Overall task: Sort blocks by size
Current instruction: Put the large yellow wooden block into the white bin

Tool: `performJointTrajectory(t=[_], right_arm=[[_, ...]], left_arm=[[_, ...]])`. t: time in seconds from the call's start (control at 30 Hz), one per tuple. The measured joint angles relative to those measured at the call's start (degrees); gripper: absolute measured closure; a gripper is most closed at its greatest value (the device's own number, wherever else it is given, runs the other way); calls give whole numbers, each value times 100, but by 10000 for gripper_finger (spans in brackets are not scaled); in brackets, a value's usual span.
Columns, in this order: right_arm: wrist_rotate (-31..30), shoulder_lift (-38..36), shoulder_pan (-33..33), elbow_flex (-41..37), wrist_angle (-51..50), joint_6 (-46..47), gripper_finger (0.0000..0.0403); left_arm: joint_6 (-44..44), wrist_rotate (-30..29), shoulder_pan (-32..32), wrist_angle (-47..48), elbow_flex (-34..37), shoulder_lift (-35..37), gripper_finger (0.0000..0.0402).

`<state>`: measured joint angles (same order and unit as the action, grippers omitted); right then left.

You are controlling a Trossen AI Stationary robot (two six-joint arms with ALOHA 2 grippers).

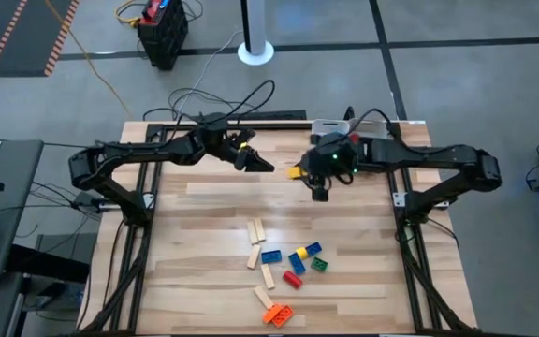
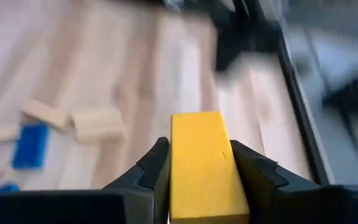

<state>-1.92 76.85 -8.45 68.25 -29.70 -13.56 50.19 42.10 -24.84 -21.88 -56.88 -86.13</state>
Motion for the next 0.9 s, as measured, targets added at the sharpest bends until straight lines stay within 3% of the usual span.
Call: performJointTrajectory(t=[0.1,0.2,0.37,0.57,0.77,0.9], right_arm=[[-344,41,-360,-13,-943,826,247],[-613,221,-776,-104,-1596,1682,246],[-641,601,-1384,-388,-1830,2403,208],[-726,908,-1793,-393,-1479,2416,249],[-727,998,-2147,-392,-1253,2134,319],[-583,1012,-2379,-393,-1378,2030,340]], left_arm=[[-425,-522,-57,502,-2,0,144],[-1004,-1477,-57,1062,-2,0,147],[-1707,-2609,-24,1389,0,-2,147],[-2442,-2821,-35,1397,0,0,147],[-2358,-2827,-33,1502,0,-2,147],[-2354,-2826,-31,1527,0,-2,147]])
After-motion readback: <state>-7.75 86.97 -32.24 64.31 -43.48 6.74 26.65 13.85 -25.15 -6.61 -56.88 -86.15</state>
